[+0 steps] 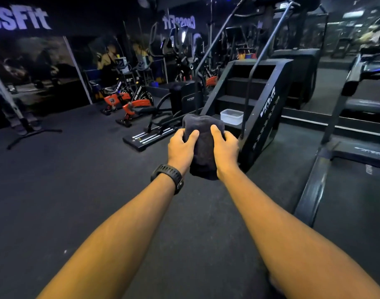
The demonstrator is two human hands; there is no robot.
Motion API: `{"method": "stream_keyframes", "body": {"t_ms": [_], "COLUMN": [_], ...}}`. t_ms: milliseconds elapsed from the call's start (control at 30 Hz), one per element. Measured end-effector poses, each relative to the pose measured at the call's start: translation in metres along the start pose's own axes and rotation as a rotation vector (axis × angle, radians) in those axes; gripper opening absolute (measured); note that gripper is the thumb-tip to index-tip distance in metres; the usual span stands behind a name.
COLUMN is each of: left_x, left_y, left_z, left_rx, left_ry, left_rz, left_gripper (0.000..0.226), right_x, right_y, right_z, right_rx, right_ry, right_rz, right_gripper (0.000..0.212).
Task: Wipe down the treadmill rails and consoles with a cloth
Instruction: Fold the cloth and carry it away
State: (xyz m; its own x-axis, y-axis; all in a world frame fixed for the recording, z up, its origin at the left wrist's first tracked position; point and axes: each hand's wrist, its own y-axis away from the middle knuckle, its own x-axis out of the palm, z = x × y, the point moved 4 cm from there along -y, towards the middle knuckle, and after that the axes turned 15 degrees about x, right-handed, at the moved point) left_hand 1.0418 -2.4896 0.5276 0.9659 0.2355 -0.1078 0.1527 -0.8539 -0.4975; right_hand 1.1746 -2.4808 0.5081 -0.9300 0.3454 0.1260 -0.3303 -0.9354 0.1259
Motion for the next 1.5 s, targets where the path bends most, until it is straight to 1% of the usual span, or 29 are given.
{"method": "stream_keyframes", "body": {"t_ms": [100, 233, 433, 500, 700, 800, 967, 1133, 1300, 1500], "left_x": [0.012, 0.038, 0.069, 0.082, 0.123, 0.151, 0.208, 0.279, 0.354, 0.448], "left_y": [-0.072, -0.16, -0.29, -0.348, -0.492, -0.554, -0.654, -0.754, -0.852, -0.936], "left_z": [0.035, 0.09, 0.185, 0.219, 0.285, 0.331, 0.417, 0.486, 0.54, 0.634], "left_rx": [0.003, 0.007, 0.015, 0.009, -0.008, -0.016, -0.027, -0.054, -0.09, -0.173], "left_ry": [0.027, 0.062, 0.097, 0.115, 0.135, 0.128, 0.11, 0.114, 0.087, 0.048], "left_rz": [0.021, 0.059, 0.105, 0.137, 0.23, 0.266, 0.314, 0.356, 0.399, 0.481], "left_gripper": [0.018, 0.019, 0.02, 0.02, 0.019, 0.019, 0.021, 0.019, 0.021, 0.022], "right_x": [0.029, 0.064, 0.125, 0.151, 0.202, 0.221, 0.244, 0.252, 0.253, 0.239], "right_y": [-0.063, -0.155, -0.303, -0.362, -0.501, -0.578, -0.713, -0.855, -0.984, -1.126], "right_z": [0.013, 0.016, 0.007, 0.008, 0.03, 0.025, 0.008, 0.0, 0.01, -0.014], "right_rx": [-0.006, 0.005, -0.004, 0.008, 0.018, 0.037, 0.041, 0.083, 0.133, 0.225], "right_ry": [0.002, 0.003, 0.011, 0.01, 0.025, 0.03, 0.031, 0.006, 0.039, 0.051], "right_rz": [-0.04, -0.092, -0.169, -0.227, -0.329, -0.361, -0.394, -0.406, -0.452, -0.506], "right_gripper": [0.042, 0.034, 0.035, 0.037, 0.034, 0.033, 0.036, 0.033, 0.033, 0.037]}}
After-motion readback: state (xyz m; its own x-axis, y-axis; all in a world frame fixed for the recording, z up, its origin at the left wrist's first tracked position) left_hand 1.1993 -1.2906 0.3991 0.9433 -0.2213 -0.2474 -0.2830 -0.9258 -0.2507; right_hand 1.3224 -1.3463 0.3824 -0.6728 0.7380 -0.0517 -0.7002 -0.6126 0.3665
